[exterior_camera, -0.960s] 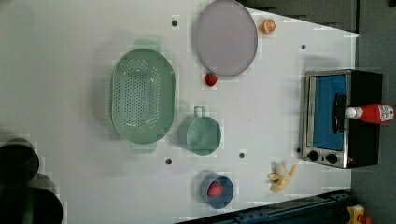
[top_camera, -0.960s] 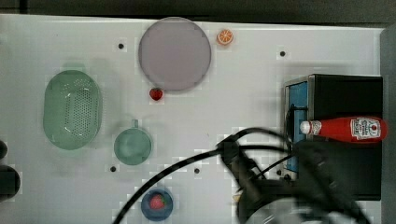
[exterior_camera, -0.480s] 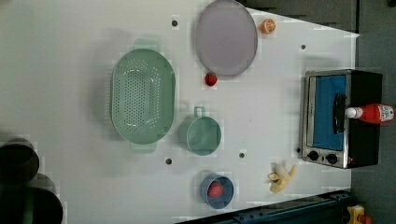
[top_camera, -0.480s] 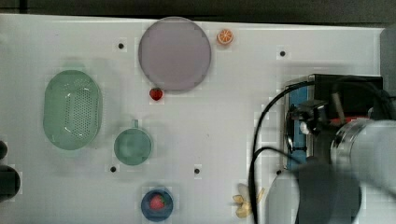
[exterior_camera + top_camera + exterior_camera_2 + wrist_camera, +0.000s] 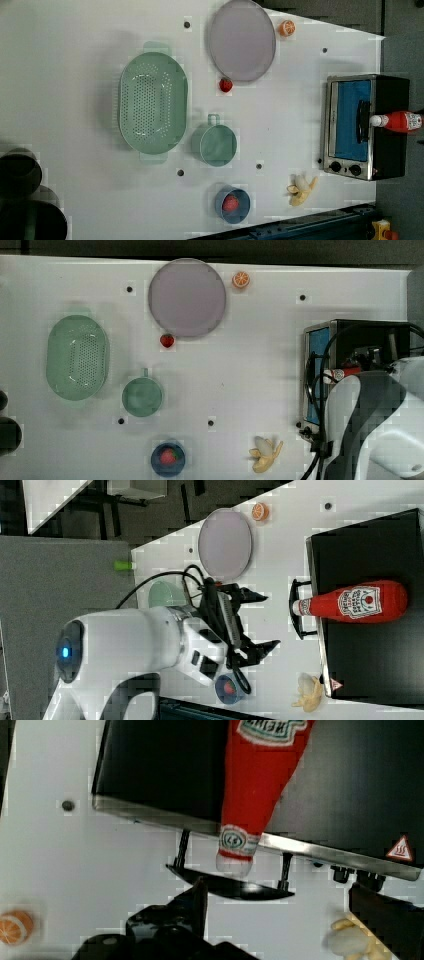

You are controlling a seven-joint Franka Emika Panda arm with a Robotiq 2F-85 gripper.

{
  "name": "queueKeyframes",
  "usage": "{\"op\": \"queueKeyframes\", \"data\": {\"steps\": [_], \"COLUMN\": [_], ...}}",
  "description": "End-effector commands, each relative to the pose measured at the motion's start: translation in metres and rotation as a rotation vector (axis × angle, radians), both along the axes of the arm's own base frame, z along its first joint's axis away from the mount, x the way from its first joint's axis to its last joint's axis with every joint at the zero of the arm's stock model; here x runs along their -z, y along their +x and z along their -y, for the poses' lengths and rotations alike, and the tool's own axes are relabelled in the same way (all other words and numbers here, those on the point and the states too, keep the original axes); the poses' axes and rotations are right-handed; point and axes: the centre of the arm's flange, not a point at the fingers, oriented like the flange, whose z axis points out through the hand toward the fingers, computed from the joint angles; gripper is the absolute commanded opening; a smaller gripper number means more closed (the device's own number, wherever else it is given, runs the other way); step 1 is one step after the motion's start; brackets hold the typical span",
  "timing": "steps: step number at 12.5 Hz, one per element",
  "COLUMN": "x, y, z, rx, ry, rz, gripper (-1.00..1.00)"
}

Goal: Pick Ketchup from oven and place it on table.

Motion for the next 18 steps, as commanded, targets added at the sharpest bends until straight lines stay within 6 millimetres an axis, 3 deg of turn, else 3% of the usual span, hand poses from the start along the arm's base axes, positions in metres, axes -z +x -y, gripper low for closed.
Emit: {"op": "queueKeyframes", "data": {"steps": [1,5,8,13,17,18], "x": [-0.018,0.013,0.049,0.098,0.112,0.113], "y": [0.003,0.013,0.017,0.017,0.021,0.020], "z": [0.040,0.083,0.103,0.115,0.119,0.120], "rx": [0.070,0.160,0.229,0.289,0.304,0.305], "ry": [-0.066,-0.097,-0.084,-0.046,-0.056,-0.055], "rz": [0.045,0.048,0.077,0.045,0.061,0.058], "gripper": [1.00,1.00,1.00,1.00,1.00,0.92]}}
